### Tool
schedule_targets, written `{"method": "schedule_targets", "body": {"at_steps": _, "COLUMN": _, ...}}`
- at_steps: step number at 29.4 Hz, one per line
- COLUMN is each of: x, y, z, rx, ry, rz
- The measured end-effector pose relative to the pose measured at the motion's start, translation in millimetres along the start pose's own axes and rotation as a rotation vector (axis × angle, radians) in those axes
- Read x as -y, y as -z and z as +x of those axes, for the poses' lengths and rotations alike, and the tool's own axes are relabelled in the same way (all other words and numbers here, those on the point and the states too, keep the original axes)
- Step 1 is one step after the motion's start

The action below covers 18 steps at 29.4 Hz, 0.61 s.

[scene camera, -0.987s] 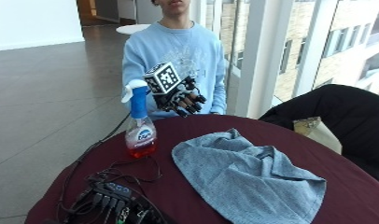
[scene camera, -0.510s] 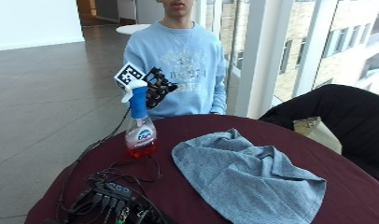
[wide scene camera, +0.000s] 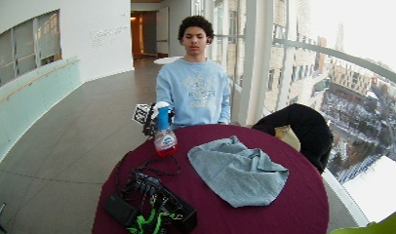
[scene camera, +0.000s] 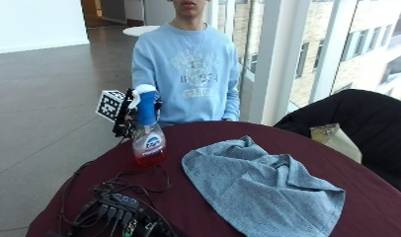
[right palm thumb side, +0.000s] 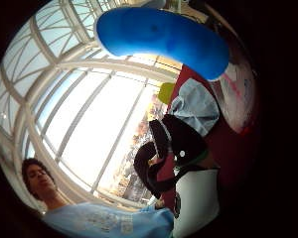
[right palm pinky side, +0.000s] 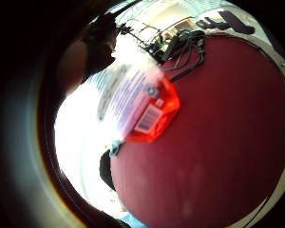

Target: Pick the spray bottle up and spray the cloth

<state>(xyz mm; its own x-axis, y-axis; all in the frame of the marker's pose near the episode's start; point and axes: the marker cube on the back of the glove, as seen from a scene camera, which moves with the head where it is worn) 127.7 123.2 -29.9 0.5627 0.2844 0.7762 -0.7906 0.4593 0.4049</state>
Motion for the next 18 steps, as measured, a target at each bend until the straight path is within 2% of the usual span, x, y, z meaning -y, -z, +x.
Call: {"method": "schedule_targets", "body": {"at_steps": 18, "x": 39.6, "y": -36.4, "z": 9.4, "rx": -0.125, "ry": -0.067, "rz": 0.086}}
